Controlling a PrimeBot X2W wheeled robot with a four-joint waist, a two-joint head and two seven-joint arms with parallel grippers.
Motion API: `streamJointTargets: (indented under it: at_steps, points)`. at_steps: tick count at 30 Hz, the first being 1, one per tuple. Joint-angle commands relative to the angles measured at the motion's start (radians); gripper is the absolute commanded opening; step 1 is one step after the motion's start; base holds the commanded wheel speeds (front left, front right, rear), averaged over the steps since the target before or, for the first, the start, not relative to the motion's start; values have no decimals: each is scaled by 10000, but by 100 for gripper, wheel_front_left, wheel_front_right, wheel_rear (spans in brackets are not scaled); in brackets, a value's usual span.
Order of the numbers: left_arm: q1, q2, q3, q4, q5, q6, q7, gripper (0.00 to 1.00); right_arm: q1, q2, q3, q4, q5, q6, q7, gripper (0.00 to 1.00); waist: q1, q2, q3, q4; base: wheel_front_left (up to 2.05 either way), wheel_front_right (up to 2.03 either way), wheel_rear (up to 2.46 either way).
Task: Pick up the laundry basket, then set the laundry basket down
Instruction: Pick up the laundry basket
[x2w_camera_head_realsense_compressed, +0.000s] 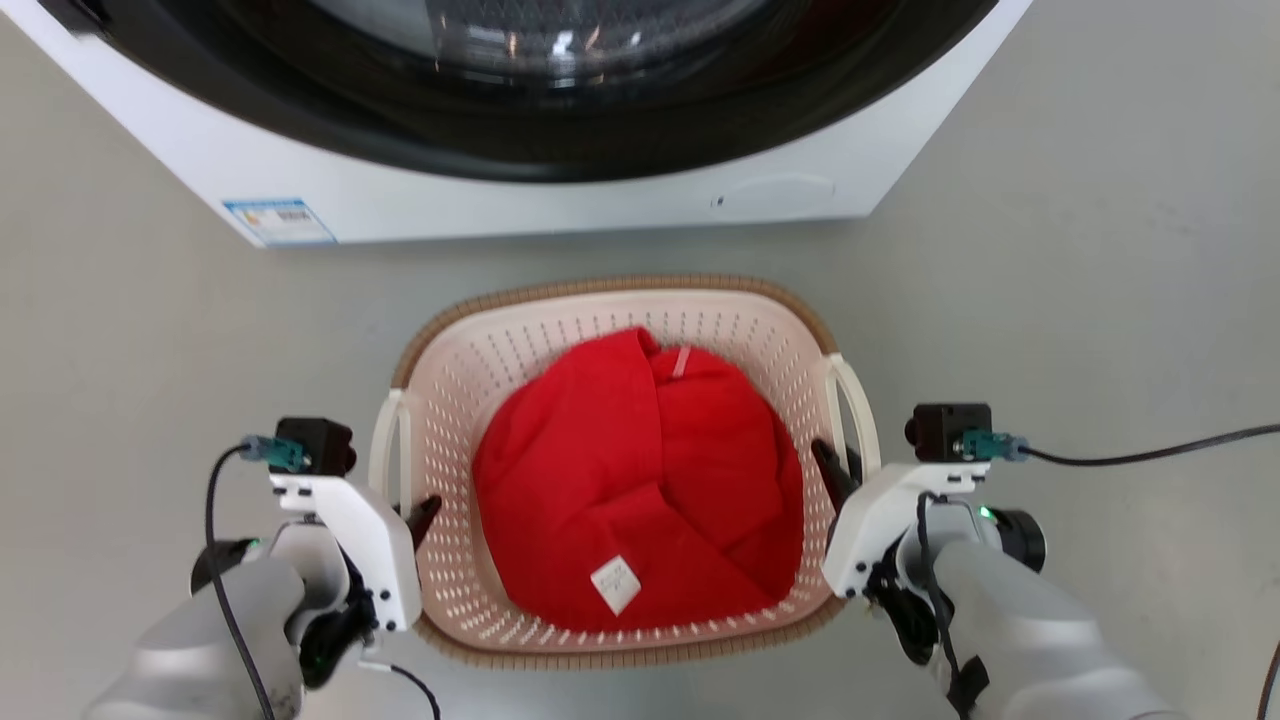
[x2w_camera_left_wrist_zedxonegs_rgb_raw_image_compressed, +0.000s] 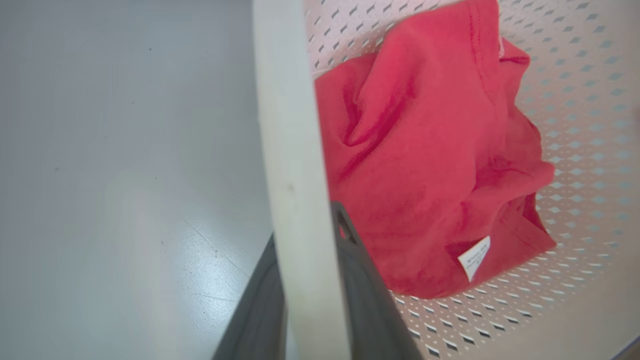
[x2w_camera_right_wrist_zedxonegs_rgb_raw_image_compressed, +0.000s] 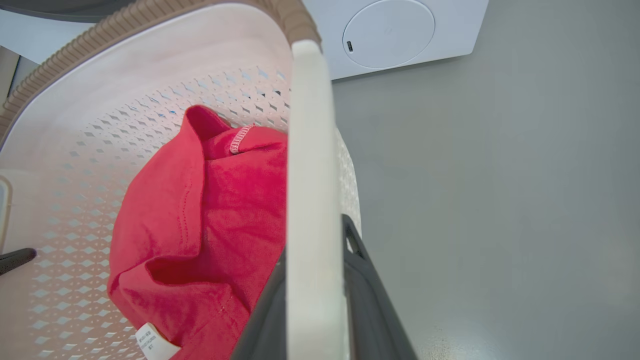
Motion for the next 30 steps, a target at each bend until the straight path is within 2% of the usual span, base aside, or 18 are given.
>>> streamJointTargets:
  at_steps: [1,12,30]
  points:
    - [7,453,210,116,-69,-117,-33,0,409,-143,193,73,109,79,46,0,0,0,-466,-79,0,0,0]
    - [791,-588,209,1173,-250,-117,648,0,960,-143,1262,382,1227,79,1096,0,0,0,-2308,-128,0,0,0]
    - [1771,-2091,208,2533,-448,-117,1270,0,1900,-143,2332,598,2158,79,2023,0,0,0,-4316,-95,0,0,0]
